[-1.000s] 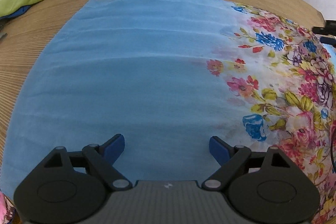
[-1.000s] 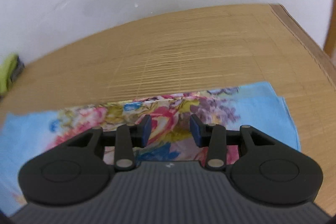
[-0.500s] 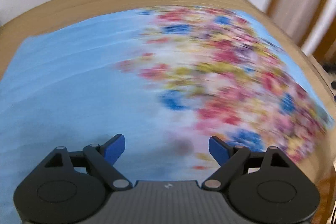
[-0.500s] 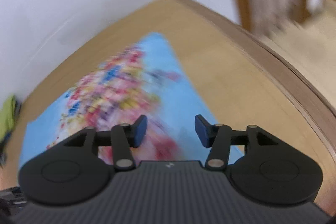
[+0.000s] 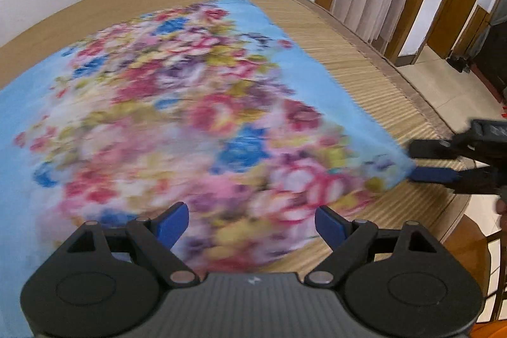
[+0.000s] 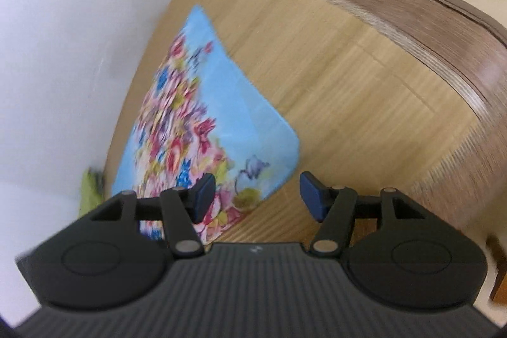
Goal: Fold clothes
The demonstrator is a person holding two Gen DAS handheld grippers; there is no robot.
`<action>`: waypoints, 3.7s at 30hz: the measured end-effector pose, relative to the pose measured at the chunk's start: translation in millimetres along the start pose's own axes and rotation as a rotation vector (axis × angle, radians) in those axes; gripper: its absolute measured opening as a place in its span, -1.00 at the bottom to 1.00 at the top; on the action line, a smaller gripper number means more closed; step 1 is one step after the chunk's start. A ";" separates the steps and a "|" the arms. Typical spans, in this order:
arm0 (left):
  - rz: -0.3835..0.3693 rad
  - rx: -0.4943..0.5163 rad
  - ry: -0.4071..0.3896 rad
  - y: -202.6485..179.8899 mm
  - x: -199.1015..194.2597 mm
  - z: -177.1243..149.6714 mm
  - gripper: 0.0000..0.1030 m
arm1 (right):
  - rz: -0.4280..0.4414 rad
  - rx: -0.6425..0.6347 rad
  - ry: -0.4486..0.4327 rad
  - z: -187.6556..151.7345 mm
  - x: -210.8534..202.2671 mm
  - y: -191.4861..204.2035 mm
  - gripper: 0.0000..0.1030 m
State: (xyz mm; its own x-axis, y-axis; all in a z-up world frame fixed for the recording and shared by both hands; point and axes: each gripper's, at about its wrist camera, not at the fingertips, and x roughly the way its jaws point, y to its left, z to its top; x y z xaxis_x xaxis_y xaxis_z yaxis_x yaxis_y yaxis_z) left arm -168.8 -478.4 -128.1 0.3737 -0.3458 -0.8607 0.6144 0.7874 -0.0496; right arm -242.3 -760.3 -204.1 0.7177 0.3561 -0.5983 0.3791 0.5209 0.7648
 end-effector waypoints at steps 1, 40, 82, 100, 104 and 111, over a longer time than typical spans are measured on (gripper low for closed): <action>0.003 0.005 0.013 -7.9 1.6 -0.9 0.72 | 0.022 -0.003 0.010 3.7 4.2 -2.5 0.19; 0.030 0.094 -0.072 -54.6 40.2 13.8 0.21 | 0.001 0.049 0.123 31.5 -2.7 -27.8 -0.80; 0.001 -0.036 -0.084 -73.2 64.0 44.3 -0.97 | 0.186 -0.263 0.487 124.8 103.7 60.5 -0.09; 0.140 -0.662 -0.176 -46.3 36.2 44.9 -0.98 | -0.062 -1.072 0.126 246.3 283.1 170.5 0.63; 0.136 -0.674 -0.196 -48.9 33.8 44.1 -0.98 | 0.008 -1.046 0.125 244.3 288.5 175.3 -0.09; 0.109 -0.664 -0.236 -53.9 25.4 45.5 -0.98 | 0.169 -0.796 0.170 276.7 275.9 172.5 -0.93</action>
State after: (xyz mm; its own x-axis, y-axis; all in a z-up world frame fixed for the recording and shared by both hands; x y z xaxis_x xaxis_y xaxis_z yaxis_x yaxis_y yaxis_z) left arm -160.8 -552.8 -124.2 0.5959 -0.2894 -0.7491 0.0397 0.9423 -0.3324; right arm 182.7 -786.8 -171.2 0.6059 0.5580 -0.5671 -0.2984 0.8202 0.4882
